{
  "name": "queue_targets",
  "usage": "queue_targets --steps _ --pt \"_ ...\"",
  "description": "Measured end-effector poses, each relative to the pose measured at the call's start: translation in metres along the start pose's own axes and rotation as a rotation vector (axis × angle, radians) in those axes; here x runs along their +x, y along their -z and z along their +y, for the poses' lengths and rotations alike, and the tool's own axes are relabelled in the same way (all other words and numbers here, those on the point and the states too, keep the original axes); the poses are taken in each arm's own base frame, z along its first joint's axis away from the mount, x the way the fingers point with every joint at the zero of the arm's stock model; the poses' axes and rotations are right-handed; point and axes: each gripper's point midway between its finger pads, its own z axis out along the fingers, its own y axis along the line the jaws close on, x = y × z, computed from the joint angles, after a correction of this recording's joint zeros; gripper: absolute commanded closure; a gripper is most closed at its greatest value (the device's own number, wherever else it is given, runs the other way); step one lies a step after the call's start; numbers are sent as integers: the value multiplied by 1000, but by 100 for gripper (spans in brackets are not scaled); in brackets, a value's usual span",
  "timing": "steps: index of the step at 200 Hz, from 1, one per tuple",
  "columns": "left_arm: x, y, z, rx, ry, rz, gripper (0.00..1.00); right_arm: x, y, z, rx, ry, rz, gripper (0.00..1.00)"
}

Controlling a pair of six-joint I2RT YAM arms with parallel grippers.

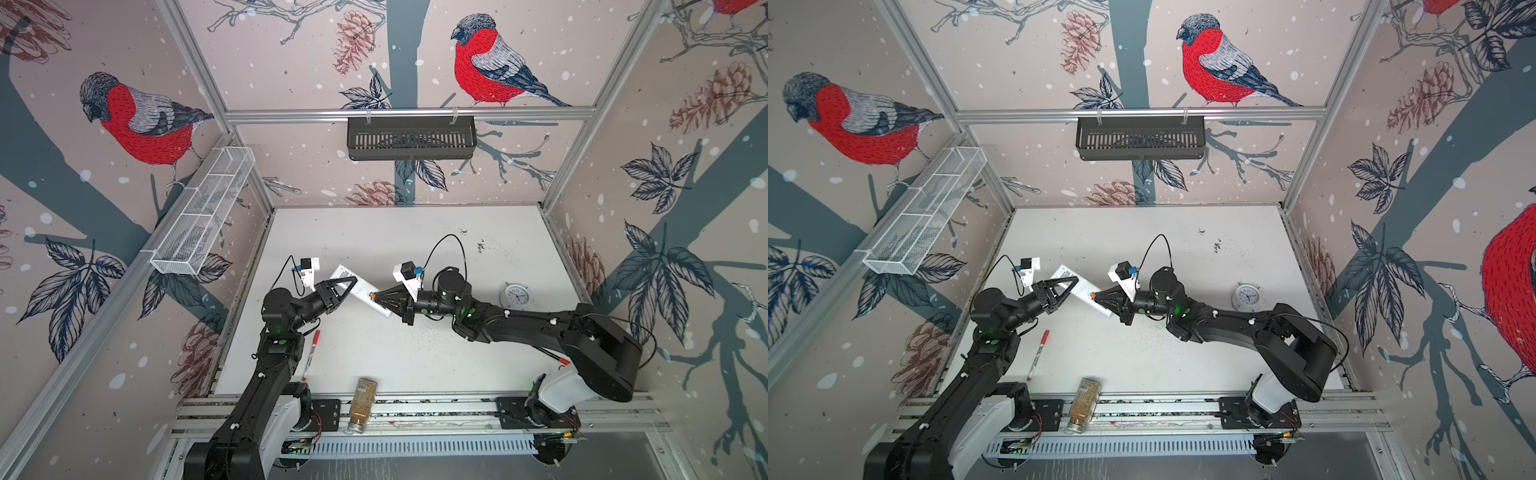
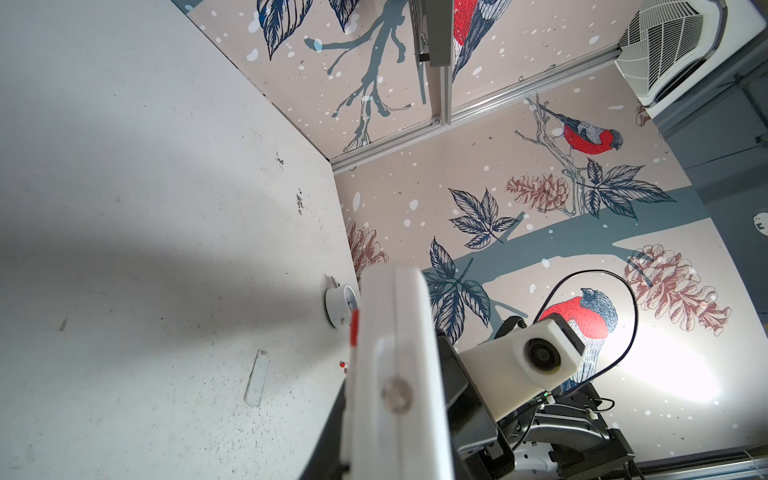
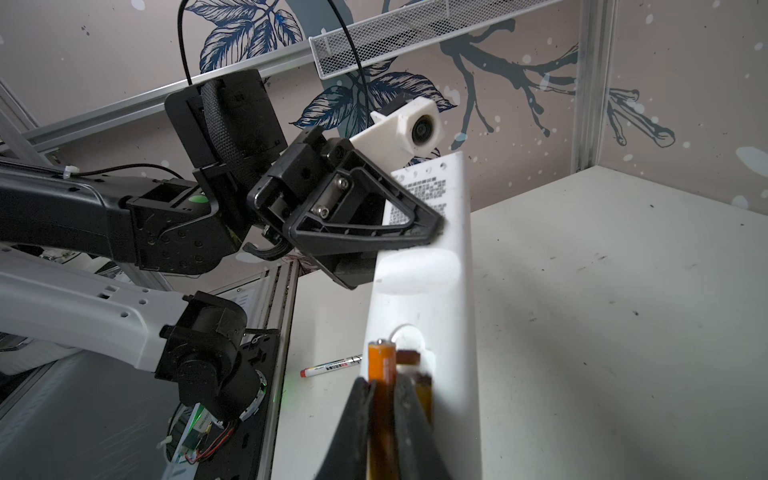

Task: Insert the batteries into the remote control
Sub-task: 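Press the battery into the compartment beside the first with the right gripper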

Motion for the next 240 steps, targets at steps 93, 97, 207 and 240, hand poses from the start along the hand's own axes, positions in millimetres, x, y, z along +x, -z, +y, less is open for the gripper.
queue_targets --steps 93,97,207,240 --pt "-1 -2 -2 17 -3 6 100 -6 10 0 26 23 -1 57" --pt "-1 -2 -2 18 -4 9 100 -7 11 -1 29 21 -3 53" --pt "15 -2 -7 67 -145 106 100 -15 0 -25 -125 -320 105 10" --pt "17 -1 -7 66 -161 113 100 -4 -2 -19 -173 -396 159 10"
